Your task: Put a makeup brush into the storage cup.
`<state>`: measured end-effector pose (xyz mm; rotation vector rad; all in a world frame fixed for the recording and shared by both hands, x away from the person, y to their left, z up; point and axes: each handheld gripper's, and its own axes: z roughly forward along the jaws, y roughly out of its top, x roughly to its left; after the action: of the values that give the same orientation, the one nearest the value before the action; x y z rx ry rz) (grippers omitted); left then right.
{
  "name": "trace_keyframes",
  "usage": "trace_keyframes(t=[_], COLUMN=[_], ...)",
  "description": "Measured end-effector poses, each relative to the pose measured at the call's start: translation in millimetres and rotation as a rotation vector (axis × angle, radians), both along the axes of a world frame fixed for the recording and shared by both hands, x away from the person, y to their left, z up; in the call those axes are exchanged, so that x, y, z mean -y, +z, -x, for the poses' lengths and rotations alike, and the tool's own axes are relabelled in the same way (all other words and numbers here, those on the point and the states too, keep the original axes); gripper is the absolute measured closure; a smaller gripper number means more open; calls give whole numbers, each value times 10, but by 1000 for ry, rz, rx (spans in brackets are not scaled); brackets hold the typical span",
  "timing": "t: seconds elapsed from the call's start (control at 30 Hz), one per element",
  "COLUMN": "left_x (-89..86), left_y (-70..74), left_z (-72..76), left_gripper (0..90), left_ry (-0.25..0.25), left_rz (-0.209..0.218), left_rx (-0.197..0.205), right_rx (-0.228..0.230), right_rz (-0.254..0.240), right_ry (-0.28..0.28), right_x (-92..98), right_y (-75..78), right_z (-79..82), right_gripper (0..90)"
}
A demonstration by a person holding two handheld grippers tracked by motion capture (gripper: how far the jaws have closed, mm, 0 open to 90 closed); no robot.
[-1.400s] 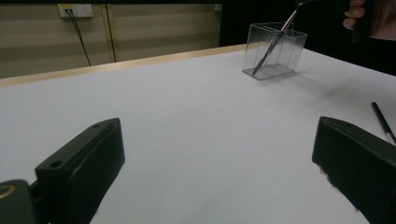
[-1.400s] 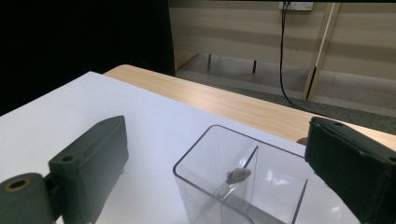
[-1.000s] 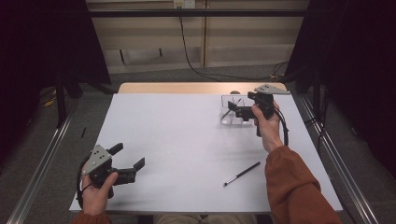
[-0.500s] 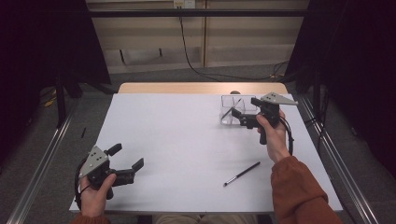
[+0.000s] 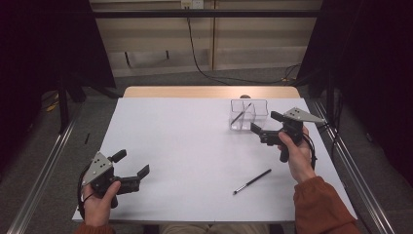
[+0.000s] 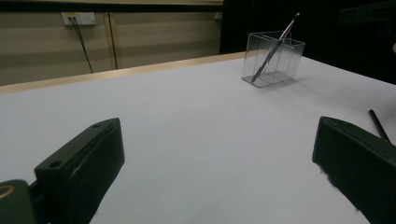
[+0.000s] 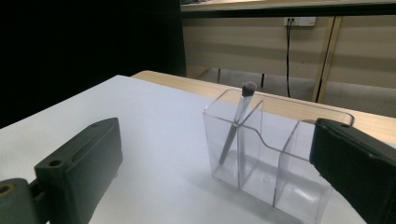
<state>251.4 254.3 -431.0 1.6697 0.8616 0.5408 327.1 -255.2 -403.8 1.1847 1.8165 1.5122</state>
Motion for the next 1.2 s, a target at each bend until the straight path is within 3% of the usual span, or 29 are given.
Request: trace_keyframes(t=[0.37, 0.67, 1.2], left_x=[14, -14, -50], left_y=[5, 13, 16], left_z=[20, 65, 142], left_gripper=[24, 24, 23], left_ry=[4, 2, 0], left_rz=[-13, 9, 18], left_rx=[5, 8, 11], right_rx=[7, 9, 1], right_rz=[18, 24, 27], right_ry=[-4, 4, -33], right_x=[120, 180, 389], right_y=[-8, -33, -241], right_z=[260, 497, 1021], right_gripper=[19, 19, 22])
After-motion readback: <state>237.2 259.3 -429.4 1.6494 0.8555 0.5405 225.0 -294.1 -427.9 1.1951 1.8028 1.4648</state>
